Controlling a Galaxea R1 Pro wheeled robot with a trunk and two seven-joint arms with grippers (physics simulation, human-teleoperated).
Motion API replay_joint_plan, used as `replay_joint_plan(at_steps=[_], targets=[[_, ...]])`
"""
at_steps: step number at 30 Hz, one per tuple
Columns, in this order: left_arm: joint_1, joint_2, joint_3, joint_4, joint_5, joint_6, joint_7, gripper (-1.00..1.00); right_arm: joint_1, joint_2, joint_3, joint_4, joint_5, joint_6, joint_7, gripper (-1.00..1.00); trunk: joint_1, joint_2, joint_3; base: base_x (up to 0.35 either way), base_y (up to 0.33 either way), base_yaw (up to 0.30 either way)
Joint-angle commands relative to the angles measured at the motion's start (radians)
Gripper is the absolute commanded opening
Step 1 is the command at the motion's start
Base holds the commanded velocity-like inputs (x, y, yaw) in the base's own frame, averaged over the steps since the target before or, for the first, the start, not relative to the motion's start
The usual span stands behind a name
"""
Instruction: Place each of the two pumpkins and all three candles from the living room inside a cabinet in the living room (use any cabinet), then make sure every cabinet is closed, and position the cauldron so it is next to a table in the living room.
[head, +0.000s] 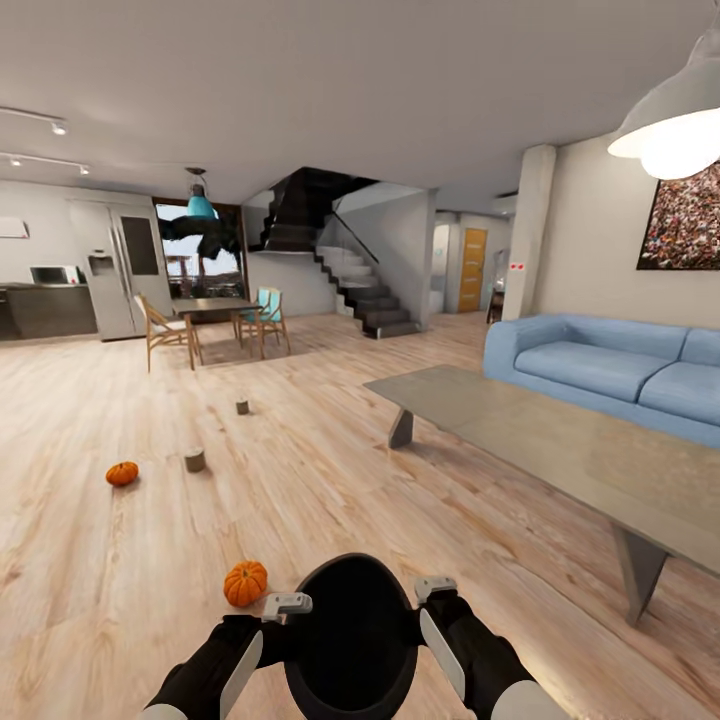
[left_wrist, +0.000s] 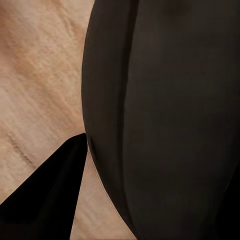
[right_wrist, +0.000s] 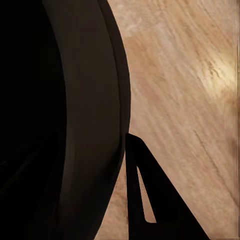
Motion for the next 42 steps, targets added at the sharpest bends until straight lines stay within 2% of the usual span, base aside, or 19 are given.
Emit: replay_joint_plan(at_steps=[1, 42], targets=[[0.0, -0.007, -0.009, -0.002, 0.026, 0.006, 0.004, -1.0, -0.001, 0.0, 0.004, -0.001, 0.007, 0.005, -0.009, -1.0, 0.0, -0.001, 0.0, 0.0, 0.0, -0.232], [0.0, -0.007, -0.009, -0.002, 0.026, 0.006, 0.004, -1.0, -0.001, 0.0, 0.004, -0.001, 0.007, 0.005, -0.009, -1.0, 0.0, -0.001, 0.039, 0.0, 0.0, -0.232]])
